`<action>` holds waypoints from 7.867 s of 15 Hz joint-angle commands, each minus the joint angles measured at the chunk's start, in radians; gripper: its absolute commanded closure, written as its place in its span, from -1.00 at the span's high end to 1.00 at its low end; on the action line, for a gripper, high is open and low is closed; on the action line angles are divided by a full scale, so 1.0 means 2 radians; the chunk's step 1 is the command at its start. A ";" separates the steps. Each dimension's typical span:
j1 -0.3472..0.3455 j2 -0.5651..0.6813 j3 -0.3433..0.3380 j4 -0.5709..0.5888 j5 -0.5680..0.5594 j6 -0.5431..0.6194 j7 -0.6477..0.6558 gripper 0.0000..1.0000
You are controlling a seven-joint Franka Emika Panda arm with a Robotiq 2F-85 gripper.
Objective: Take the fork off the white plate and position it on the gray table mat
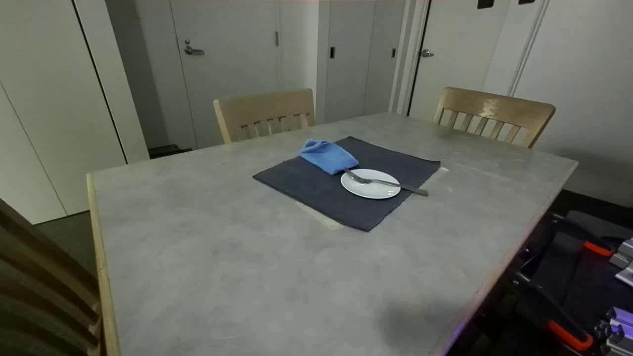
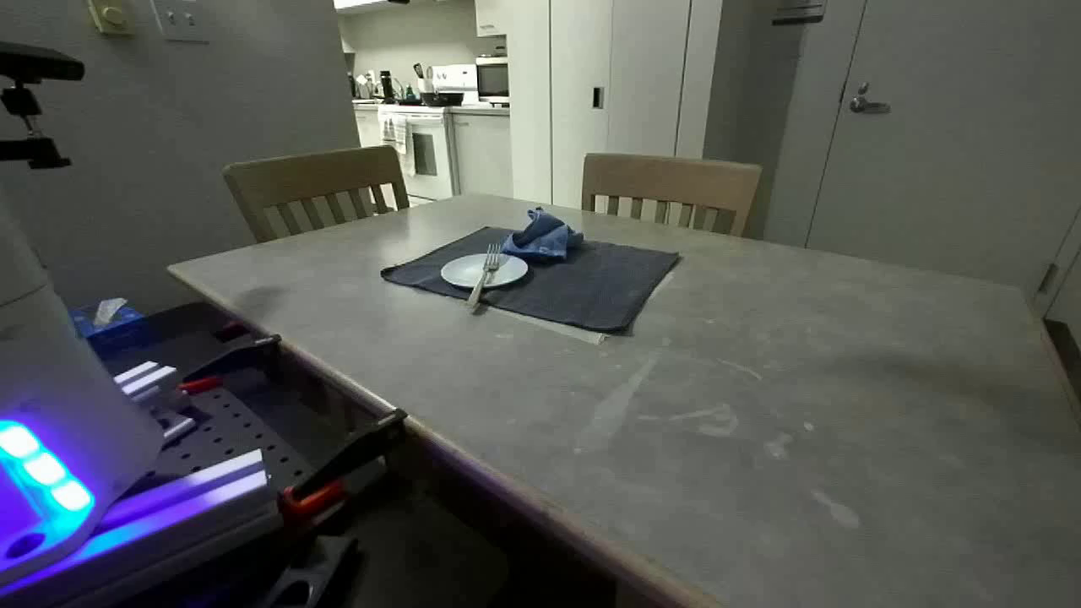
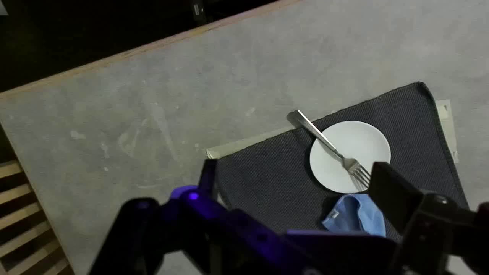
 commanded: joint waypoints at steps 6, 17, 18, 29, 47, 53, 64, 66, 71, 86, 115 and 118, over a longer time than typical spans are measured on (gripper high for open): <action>0.003 0.000 -0.003 0.001 -0.001 -0.001 0.001 1.00; 0.003 0.000 -0.003 0.001 -0.001 -0.001 0.001 1.00; 0.003 0.000 -0.003 0.001 -0.001 -0.001 0.001 1.00; 0.003 0.000 -0.003 0.001 -0.001 -0.001 0.001 1.00; 0.070 0.037 0.000 -0.119 0.101 0.166 -0.039 1.00; 0.084 0.058 -0.008 -0.147 0.157 0.226 -0.089 1.00; 0.115 0.107 -0.024 -0.174 0.212 0.373 -0.165 1.00; 0.136 0.139 -0.038 -0.175 0.251 0.424 -0.217 1.00; 0.164 0.236 -0.066 -0.148 0.341 0.471 -0.397 1.00; 0.101 0.287 -0.024 -0.162 0.138 0.569 -0.294 1.00; -0.003 0.473 0.025 -0.036 -0.005 0.601 -0.362 1.00; -0.002 0.488 0.026 -0.023 -0.009 0.605 -0.350 1.00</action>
